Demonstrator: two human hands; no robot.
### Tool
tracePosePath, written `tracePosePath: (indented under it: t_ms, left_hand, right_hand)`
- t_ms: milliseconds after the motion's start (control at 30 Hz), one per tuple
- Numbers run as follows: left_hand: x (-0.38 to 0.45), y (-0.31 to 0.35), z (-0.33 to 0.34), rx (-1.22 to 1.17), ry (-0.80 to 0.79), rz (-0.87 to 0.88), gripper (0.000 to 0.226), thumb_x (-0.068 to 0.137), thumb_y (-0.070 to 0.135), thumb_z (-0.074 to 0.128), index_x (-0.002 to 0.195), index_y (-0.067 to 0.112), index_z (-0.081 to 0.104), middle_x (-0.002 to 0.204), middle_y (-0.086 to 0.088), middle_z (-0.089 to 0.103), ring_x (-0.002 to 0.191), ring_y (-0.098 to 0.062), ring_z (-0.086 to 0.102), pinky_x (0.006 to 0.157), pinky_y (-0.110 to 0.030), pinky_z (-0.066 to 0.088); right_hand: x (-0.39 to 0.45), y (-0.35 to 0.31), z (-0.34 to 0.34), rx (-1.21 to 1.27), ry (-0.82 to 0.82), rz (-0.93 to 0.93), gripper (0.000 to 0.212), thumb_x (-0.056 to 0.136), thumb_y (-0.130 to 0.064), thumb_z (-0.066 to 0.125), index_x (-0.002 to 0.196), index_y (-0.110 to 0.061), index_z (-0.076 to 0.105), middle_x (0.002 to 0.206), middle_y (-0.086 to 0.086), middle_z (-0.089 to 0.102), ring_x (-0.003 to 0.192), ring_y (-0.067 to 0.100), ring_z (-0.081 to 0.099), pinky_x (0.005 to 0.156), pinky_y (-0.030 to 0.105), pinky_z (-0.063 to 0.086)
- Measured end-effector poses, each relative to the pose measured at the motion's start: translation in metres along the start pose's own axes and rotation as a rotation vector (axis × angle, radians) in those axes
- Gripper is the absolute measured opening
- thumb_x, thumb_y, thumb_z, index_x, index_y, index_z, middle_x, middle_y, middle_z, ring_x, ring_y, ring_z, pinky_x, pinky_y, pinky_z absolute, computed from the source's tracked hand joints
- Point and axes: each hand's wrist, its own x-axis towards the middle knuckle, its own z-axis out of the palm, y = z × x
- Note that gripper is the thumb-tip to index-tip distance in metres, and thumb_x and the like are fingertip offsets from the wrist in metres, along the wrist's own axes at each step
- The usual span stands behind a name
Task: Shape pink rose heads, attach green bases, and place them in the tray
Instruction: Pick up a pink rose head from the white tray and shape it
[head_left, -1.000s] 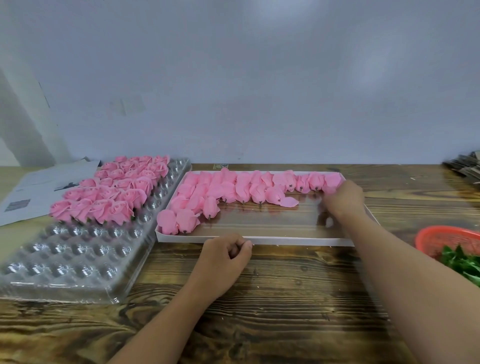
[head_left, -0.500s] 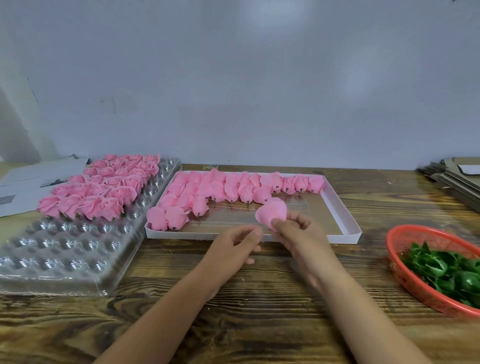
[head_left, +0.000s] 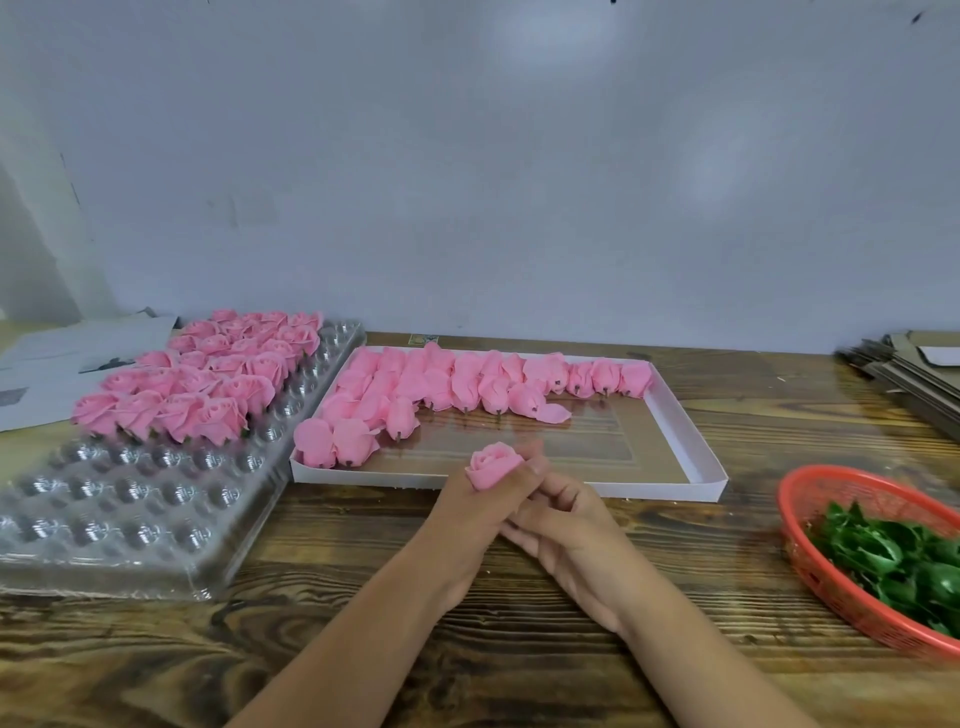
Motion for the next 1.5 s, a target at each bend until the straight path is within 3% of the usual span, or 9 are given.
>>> tracePosePath:
  t_ms: [200, 400, 500, 600, 767, 933, 1167, 1333, 1500]
  left_hand:
    - [-0.004, 0.004, 0.001, -0.036, -0.045, 0.021, 0.036, 0.085, 0.042, 0.077, 0.118, 0.028, 0.076, 0.117, 0.004, 0.075, 0.113, -0.008, 0.068, 0.096, -0.026, 0.054]
    - [-0.001, 0.001, 0.008, -0.121, 0.129, 0.019, 0.02, 0.096, 0.026, 0.065, 0.108, 0.016, 0.078, 0.098, -0.01, 0.078, 0.09, -0.019, 0.074, 0.077, -0.029, 0.059]
    - [-0.002, 0.0, 0.01, -0.156, 0.137, 0.033, 0.019, 0.097, 0.025, 0.065, 0.102, 0.014, 0.079, 0.09, -0.008, 0.077, 0.082, -0.016, 0.074, 0.067, -0.025, 0.057]
    - [-0.001, -0.002, 0.009, -0.18, 0.137, 0.047, 0.018, 0.094, 0.025, 0.067, 0.101, 0.013, 0.078, 0.087, -0.007, 0.076, 0.081, -0.017, 0.073, 0.068, -0.027, 0.058]
    - [0.0, 0.0, 0.006, -0.202, 0.15, 0.047, 0.046, 0.071, 0.03, 0.085, 0.107, 0.006, 0.069, 0.1, -0.007, 0.078, 0.093, -0.021, 0.074, 0.086, -0.04, 0.06]
    - [-0.003, 0.003, 0.006, -0.175, 0.154, 0.082, 0.049, 0.066, 0.035, 0.08, 0.111, 0.022, 0.067, 0.094, -0.001, 0.078, 0.078, -0.012, 0.073, 0.058, -0.023, 0.055]
    - [-0.004, 0.003, -0.001, -0.207, 0.048, 0.111, 0.046, 0.061, 0.045, 0.087, 0.104, 0.038, 0.075, 0.087, 0.002, 0.075, 0.083, -0.013, 0.072, 0.073, -0.027, 0.058]
    - [-0.004, 0.002, -0.003, -0.186, -0.009, 0.128, 0.048, 0.062, 0.042, 0.088, 0.107, 0.036, 0.075, 0.087, 0.0, 0.071, 0.079, -0.013, 0.068, 0.072, -0.028, 0.058]
    - [-0.006, 0.009, -0.01, -0.018, -0.096, 0.2, 0.034, 0.07, 0.034, 0.086, 0.102, 0.028, 0.076, 0.094, 0.0, 0.073, 0.084, -0.015, 0.069, 0.071, -0.025, 0.057]
  right_hand:
    - [0.0, 0.003, -0.006, 0.128, -0.108, 0.048, 0.049, 0.075, -0.008, 0.084, 0.122, -0.003, 0.069, 0.126, 0.021, 0.067, 0.115, 0.026, 0.066, 0.092, 0.03, 0.056]
    - [0.002, 0.022, 0.008, -0.502, 0.267, -0.312, 0.041, 0.068, -0.023, 0.081, 0.104, -0.029, 0.064, 0.093, 0.0, 0.075, 0.083, 0.016, 0.072, 0.071, 0.019, 0.054]
    - [-0.002, 0.027, 0.01, -0.739, 0.323, -0.431, 0.049, 0.08, -0.013, 0.078, 0.1, -0.054, 0.06, 0.094, -0.014, 0.072, 0.08, 0.009, 0.07, 0.067, 0.013, 0.052]
    - [-0.004, 0.025, 0.01, -0.791, 0.324, -0.466, 0.048, 0.085, -0.014, 0.075, 0.102, -0.056, 0.062, 0.094, -0.016, 0.072, 0.081, 0.008, 0.068, 0.067, 0.012, 0.051]
    - [-0.004, 0.017, 0.012, -0.576, 0.21, -0.36, 0.047, 0.088, 0.002, 0.069, 0.118, -0.034, 0.067, 0.094, 0.003, 0.075, 0.076, 0.008, 0.065, 0.072, 0.02, 0.053]
    - [-0.004, 0.011, 0.01, -0.348, 0.124, -0.236, 0.024, 0.079, -0.007, 0.068, 0.096, -0.021, 0.078, 0.087, 0.009, 0.076, 0.077, 0.017, 0.069, 0.07, 0.025, 0.056]
    - [-0.005, 0.005, 0.009, 0.025, -0.024, 0.04, 0.023, 0.083, -0.017, 0.076, 0.101, -0.003, 0.075, 0.092, 0.017, 0.068, 0.077, 0.019, 0.066, 0.072, 0.026, 0.058]
    - [-0.004, 0.0, 0.003, 0.292, -0.091, 0.26, 0.025, 0.087, -0.014, 0.066, 0.105, 0.003, 0.072, 0.085, 0.016, 0.064, 0.068, 0.019, 0.062, 0.066, 0.025, 0.057]
    - [0.0, -0.005, -0.003, 0.365, -0.079, 0.292, 0.032, 0.071, -0.018, 0.081, 0.1, -0.006, 0.073, 0.068, 0.008, 0.053, 0.053, 0.015, 0.051, 0.048, 0.022, 0.046]
